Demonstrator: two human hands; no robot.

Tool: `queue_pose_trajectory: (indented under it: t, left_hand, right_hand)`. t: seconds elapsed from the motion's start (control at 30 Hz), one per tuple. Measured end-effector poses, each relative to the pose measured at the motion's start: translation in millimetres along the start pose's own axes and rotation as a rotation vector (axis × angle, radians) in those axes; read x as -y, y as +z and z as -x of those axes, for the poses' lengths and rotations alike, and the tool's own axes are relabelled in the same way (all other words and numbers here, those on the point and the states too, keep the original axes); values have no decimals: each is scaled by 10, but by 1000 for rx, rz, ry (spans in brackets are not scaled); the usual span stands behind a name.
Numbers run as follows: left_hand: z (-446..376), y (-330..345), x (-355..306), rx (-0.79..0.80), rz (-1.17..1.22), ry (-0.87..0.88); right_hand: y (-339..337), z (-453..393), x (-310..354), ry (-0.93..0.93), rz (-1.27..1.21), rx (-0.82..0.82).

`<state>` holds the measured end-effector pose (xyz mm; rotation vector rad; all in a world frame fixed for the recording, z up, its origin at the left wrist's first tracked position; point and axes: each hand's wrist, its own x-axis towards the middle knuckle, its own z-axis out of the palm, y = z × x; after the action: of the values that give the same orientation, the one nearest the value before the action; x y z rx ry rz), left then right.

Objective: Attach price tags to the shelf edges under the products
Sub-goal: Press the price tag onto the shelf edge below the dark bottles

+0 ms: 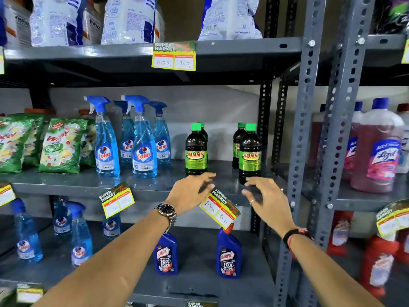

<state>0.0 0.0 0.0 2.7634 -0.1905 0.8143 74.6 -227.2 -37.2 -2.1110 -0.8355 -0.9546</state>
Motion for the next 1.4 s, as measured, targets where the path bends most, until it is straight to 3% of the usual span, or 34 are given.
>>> queue_pose_trajectory:
  t: [0.17, 0.4, 0.7, 1.17, 1.4]
  left_hand:
    - [30, 161, 47, -53, 0, -41]
    - [16, 220, 36, -137, 5, -63]
    - [-9, 257, 74, -134, -40, -35]
    - [142, 435, 184, -115, -2, 0]
    - [100, 409, 132, -224, 54, -44]
  right_hand:
    - [169, 210, -92, -53, 32, 135]
    - [276, 235, -91, -34, 85, 152]
    - [148, 98, -24, 77, 32, 87]
    - [84, 89, -75, 5, 61, 200]
    - [89, 32, -47, 23, 62, 150]
